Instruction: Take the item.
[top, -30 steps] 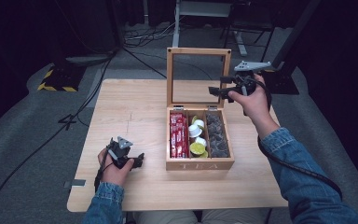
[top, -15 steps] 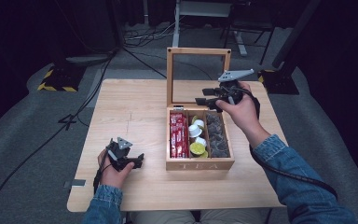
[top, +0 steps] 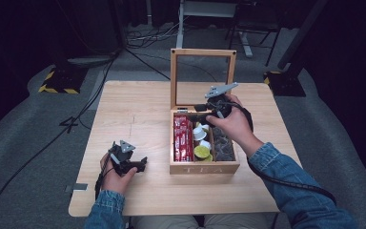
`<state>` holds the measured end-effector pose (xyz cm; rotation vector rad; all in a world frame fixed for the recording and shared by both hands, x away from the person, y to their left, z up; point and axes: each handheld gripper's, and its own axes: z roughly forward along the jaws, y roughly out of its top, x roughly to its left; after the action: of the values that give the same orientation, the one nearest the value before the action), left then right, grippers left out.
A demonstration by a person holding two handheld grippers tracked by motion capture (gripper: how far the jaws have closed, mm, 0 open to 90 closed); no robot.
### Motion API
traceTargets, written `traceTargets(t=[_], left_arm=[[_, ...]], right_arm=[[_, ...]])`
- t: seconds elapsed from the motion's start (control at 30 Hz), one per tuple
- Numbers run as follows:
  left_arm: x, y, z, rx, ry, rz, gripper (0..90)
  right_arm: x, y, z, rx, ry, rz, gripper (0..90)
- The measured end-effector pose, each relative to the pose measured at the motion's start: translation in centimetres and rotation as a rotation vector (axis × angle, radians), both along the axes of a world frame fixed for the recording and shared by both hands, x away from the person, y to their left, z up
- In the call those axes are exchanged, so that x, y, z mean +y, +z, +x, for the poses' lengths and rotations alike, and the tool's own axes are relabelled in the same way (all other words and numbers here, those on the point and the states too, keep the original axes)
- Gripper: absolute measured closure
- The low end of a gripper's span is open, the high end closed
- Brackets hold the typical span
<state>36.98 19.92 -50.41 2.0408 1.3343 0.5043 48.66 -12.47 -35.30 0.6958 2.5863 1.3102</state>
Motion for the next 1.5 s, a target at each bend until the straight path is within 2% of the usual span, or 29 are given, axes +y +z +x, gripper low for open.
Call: traceTargets(t=[0.37, 0.5, 0.67, 1.1, 1.37, 1.5], left_arm=[[0.0, 0.0, 0.1, -0.001, -0.01, 0.002, 14.6], [0.0, 0.0, 0.1, 0.001, -0.01, 0.001, 14.6], [0.0, 0.0, 0.2, 0.001, -0.011, 0.0, 14.6], [0.0, 0.0, 0.2, 0.001, -0.011, 0.001, 14.6], [0.0, 0.0, 0.2, 0.002, -0.011, 0.001, 14.6], [0.0, 0.0, 0.2, 0.002, -0.012, 0.001, 14.6]], right_arm=[[1.8, -3.2, -0.8, 0.089, 0.019, -0.08, 43.6], [2.4, -4.2, -1.3, 0.094, 0.031, -0.119, 42.1], [2.7, -5.3, -1.6, 0.123, 0.03, -0.147, 40.9], [3.7, -6.3, -2.0, 0.146, 0.012, -0.208, 39.3], [4.1, -6.6, -2.1, 0.145, -0.002, -0.213, 38.7], [4.4, -6.9, -2.3, 0.162, 0.005, -0.215, 38.9]])
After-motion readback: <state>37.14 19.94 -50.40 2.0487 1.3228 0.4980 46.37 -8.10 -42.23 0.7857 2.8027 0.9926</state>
